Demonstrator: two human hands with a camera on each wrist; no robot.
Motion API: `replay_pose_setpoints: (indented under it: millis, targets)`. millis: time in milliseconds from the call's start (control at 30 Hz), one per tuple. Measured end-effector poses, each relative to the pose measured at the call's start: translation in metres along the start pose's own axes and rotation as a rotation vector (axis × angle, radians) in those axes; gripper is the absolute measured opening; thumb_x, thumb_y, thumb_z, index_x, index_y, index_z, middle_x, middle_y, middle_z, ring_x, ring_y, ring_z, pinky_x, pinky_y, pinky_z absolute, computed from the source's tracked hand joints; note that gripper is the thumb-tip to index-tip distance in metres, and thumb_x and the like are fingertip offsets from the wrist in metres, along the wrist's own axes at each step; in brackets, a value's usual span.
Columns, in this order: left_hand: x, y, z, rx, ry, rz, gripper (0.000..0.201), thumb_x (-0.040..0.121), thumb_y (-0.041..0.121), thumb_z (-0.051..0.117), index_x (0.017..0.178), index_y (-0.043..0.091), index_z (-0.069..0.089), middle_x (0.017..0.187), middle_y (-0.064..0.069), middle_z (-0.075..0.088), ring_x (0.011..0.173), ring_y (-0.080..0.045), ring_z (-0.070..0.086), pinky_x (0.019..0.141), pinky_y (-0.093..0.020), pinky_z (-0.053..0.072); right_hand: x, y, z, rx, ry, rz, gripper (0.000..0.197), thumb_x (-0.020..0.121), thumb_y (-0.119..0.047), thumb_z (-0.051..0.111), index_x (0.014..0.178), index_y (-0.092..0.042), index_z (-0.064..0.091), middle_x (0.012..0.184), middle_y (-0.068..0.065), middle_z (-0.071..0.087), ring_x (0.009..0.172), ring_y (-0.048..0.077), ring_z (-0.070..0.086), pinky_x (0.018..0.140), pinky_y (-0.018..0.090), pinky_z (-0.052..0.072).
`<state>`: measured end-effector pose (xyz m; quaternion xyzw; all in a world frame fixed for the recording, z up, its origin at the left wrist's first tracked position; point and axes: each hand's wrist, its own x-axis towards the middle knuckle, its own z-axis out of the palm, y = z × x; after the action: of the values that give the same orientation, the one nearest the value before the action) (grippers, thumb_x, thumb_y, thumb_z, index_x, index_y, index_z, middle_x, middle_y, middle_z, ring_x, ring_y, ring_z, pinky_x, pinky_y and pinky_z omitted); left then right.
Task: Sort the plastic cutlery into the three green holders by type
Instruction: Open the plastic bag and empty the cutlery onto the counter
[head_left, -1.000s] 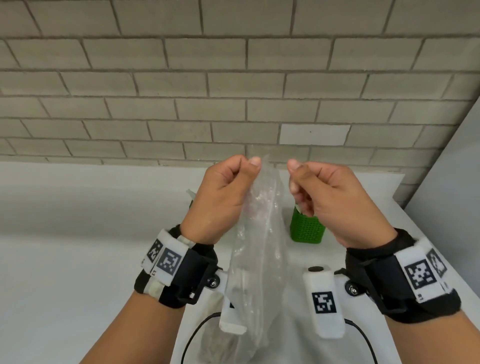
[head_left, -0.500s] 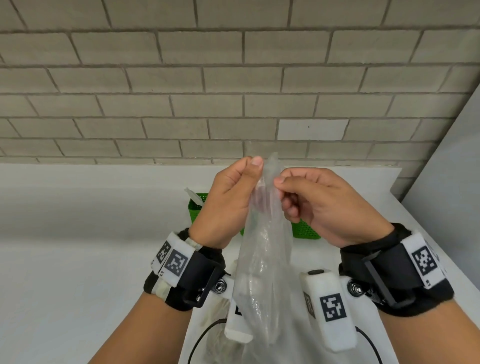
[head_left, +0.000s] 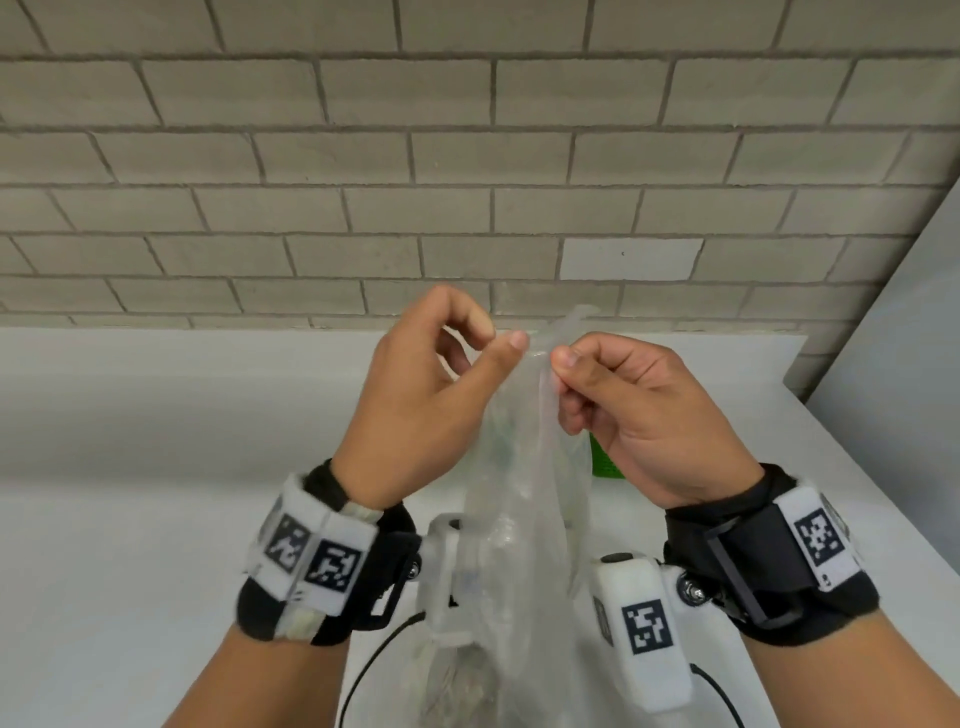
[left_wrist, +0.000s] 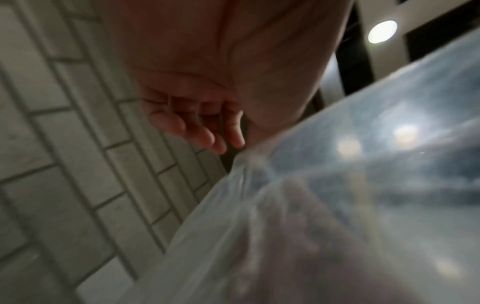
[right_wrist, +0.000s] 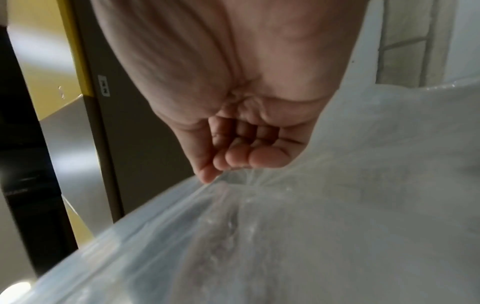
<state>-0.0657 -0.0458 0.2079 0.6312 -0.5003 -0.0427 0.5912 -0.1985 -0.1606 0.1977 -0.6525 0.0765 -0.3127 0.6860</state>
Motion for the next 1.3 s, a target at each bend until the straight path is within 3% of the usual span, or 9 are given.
replay_pose_setpoints:
  millis: [100,200,367,600,767,900,1067,1167,1300]
  targets:
    - [-0.005,0.023,-0.013,0.000,-0.227,-0.006,0.036,0.083,0.048,0.068,0.070,0.015,0.063,0.067,-0.004,0.061,0.058,-0.009,0.046,0.053,-0.029,0.038,0.002,0.003,0.006,-0.040,0.026,-0.031,0.022,0.085,-0.025,0.066,0.064,-0.021,0.071,0.061,-0.001,0.059,0.055,0.011,0.048,0.055,0.021,0.044]
    - [-0.009,0.032,-0.015,0.017,-0.312,-0.057,0.034,0.082,0.038,0.075,0.069,0.008,0.063,0.061,-0.002,0.060,0.056,-0.010,0.044,0.053,-0.031,0.038,0.003,0.006,0.011,-0.043,0.006,-0.055,0.021,0.084,-0.026,0.067,0.064,-0.022,0.071,0.063,0.005,0.058,0.056,0.013,0.049,0.056,0.022,0.044]
    - [-0.012,0.028,-0.020,0.022,-0.322,-0.140,0.035,0.079,0.041,0.075,0.070,0.011,0.061,0.071,-0.017,0.061,0.060,-0.022,0.047,0.052,-0.038,0.042,0.000,0.008,0.012,-0.058,-0.038,-0.034,0.016,0.080,-0.023,0.064,0.067,-0.018,0.073,0.065,0.004,0.062,0.055,0.013,0.053,0.058,0.023,0.047]
    - [-0.014,0.026,-0.020,0.029,-0.282,-0.199,0.030,0.083,0.028,0.074,0.066,0.010,0.058,0.056,-0.002,0.054,0.052,-0.016,0.045,0.052,-0.030,0.038,-0.003,0.006,0.011,-0.140,-0.112,0.002,0.018,0.088,-0.013,0.057,0.084,0.001,0.067,0.068,0.000,0.064,0.059,0.013,0.056,0.063,0.024,0.050]
    - [-0.016,0.019,-0.016,0.047,-0.290,-0.209,0.032,0.075,0.035,0.076,0.061,0.015,0.055,0.052,0.003,0.053,0.047,-0.011,0.045,0.049,-0.029,0.040,-0.005,0.002,0.014,-0.208,-0.097,-0.027,0.015,0.087,-0.010,0.059,0.080,-0.002,0.069,0.069,0.008,0.062,0.059,0.013,0.054,0.061,0.023,0.049]
    - [-0.015,0.013,-0.014,-0.044,-0.306,-0.204,0.027,0.085,0.016,0.065,0.061,0.008,0.055,0.052,0.003,0.055,0.047,-0.006,0.048,0.051,-0.017,0.039,-0.007,0.001,0.015,-0.267,-0.063,-0.033,0.016,0.089,-0.003,0.060,0.076,-0.007,0.069,0.061,0.001,0.061,0.057,0.012,0.054,0.058,0.022,0.048]
    - [-0.014,0.002,-0.010,-0.175,-0.340,-0.201,0.020,0.084,0.010,0.052,0.068,0.000,0.057,0.061,-0.006,0.056,0.060,-0.016,0.052,0.063,-0.027,0.045,-0.005,0.003,0.017,-0.336,0.048,-0.047,0.014,0.080,-0.004,0.062,0.066,-0.005,0.065,0.052,-0.004,0.052,0.052,0.011,0.046,0.054,0.019,0.042]
    - [-0.016,0.000,-0.008,-0.160,-0.298,-0.188,0.021,0.089,0.004,0.053,0.069,0.000,0.057,0.058,0.000,0.054,0.055,-0.010,0.048,0.057,-0.019,0.041,-0.005,0.006,0.016,-0.413,0.087,-0.066,0.015,0.078,-0.007,0.062,0.065,0.001,0.060,0.050,-0.009,0.049,0.050,0.006,0.041,0.051,0.014,0.038]
    - [-0.012,-0.008,-0.015,-0.007,-0.125,-0.124,0.022,0.088,0.001,0.052,0.066,0.004,0.056,0.054,0.005,0.054,0.048,-0.007,0.046,0.049,-0.018,0.038,-0.008,0.010,0.008,-0.480,0.180,-0.084,0.021,0.078,-0.008,0.062,0.059,-0.007,0.054,0.051,-0.011,0.045,0.049,0.003,0.038,0.051,0.012,0.035]
